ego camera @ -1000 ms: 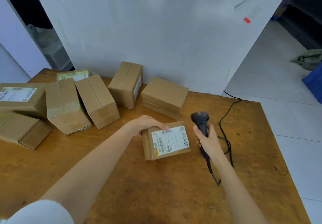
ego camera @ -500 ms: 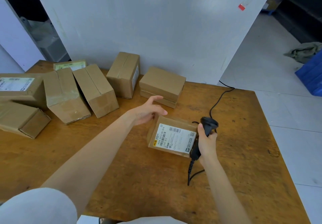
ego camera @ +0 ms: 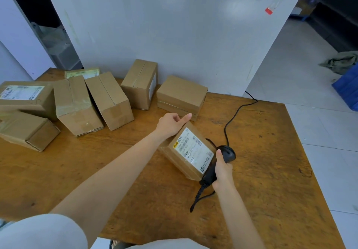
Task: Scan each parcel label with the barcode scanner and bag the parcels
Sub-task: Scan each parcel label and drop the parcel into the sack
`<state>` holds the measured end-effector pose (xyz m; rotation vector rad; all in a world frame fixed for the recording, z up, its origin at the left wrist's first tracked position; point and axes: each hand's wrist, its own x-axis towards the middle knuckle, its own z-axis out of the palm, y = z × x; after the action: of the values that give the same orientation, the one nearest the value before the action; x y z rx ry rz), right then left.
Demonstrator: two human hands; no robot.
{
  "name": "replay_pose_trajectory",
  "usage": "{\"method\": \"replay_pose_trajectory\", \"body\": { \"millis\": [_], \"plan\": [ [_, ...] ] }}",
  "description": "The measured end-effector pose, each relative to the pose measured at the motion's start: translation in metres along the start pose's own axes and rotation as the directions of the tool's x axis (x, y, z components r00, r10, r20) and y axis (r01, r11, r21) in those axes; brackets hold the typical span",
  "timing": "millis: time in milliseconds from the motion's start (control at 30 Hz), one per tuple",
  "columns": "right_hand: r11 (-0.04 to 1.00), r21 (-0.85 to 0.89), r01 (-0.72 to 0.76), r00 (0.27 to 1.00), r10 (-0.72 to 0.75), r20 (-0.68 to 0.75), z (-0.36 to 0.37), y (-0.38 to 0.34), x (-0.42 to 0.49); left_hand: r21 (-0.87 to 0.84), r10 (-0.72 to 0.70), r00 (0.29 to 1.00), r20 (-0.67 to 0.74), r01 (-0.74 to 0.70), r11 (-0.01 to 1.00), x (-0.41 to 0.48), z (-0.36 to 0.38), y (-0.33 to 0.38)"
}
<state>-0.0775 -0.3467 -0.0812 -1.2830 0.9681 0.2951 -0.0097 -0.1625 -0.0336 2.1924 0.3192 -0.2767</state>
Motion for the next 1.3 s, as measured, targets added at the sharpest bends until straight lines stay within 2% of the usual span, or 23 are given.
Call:
{"method": "replay_pose_trajectory", "body": {
  "millis": [67, 133, 200, 267, 333, 433, 467, 533, 600, 667, 733, 1000, 1300],
  "plan": [
    [1.0, 0.026, -0.014, 1.0, 0.015, -0.026, -0.004, 0.003, 0.002, -0.008, -0.142, 0.973, 0.181, 0.146, 0.989, -0.002, -0.009, 0.007],
    [0.998, 0.06, -0.024, 0.999, 0.025, -0.025, -0.01, 0.005, 0.004, 0.011, -0.259, 0.884, 0.39, 0.277, 0.961, -0.005, -0.016, 0.013],
    [0.995, 0.101, -0.029, 1.0, 0.027, 0.015, -0.013, 0.007, 0.003, 0.025, -0.231, 0.803, 0.549, 0.26, 0.965, -0.006, -0.019, 0.014],
    [0.993, 0.114, -0.025, 0.997, 0.016, 0.075, -0.015, 0.004, -0.005, -0.023, -0.155, 0.779, 0.608, 0.213, 0.977, -0.007, -0.022, 0.014],
    [0.989, 0.141, 0.034, 0.987, -0.055, 0.149, -0.017, 0.001, -0.02, -0.022, -0.108, 0.829, 0.549, 0.143, 0.989, -0.006, -0.025, 0.017],
    [0.939, -0.013, 0.345, 0.931, -0.34, 0.13, -0.028, -0.003, -0.043, -0.053, -0.055, 0.906, 0.419, 0.085, 0.995, -0.001, -0.033, 0.019],
    [0.879, -0.085, 0.469, 0.879, -0.456, 0.14, -0.033, -0.004, -0.052, -0.059, -0.042, 0.921, 0.388, 0.071, 0.996, 0.001, -0.036, 0.019],
    [0.743, -0.125, 0.657, 0.737, -0.6, 0.311, -0.043, -0.008, -0.076, -0.048, -0.027, 0.935, 0.355, 0.047, 0.998, 0.005, -0.04, 0.018],
    [0.636, -0.151, 0.757, 0.603, -0.591, 0.536, -0.05, -0.007, -0.101, -0.031, -0.031, 0.943, 0.333, 0.044, 0.999, 0.007, -0.042, 0.019],
    [0.553, -0.222, 0.803, 0.546, -0.534, 0.645, -0.051, -0.002, -0.119, -0.032, -0.036, 0.948, 0.315, 0.049, 0.998, 0.008, -0.044, 0.019],
    [0.521, -0.259, 0.813, 0.543, -0.52, 0.659, -0.046, 0.005, -0.127, -0.044, -0.032, 0.95, 0.31, 0.048, 0.998, 0.008, -0.044, 0.02],
    [0.521, -0.276, 0.807, 0.566, -0.552, 0.612, -0.034, 0.014, -0.125, -0.057, -0.029, 0.947, 0.321, 0.05, 0.997, 0.007, -0.042, 0.017],
    [0.503, -0.282, 0.817, 0.558, -0.568, 0.605, -0.033, 0.014, -0.124, -0.055, -0.053, 0.952, 0.302, 0.073, 0.996, 0.006, -0.048, 0.007]
  ]
}}
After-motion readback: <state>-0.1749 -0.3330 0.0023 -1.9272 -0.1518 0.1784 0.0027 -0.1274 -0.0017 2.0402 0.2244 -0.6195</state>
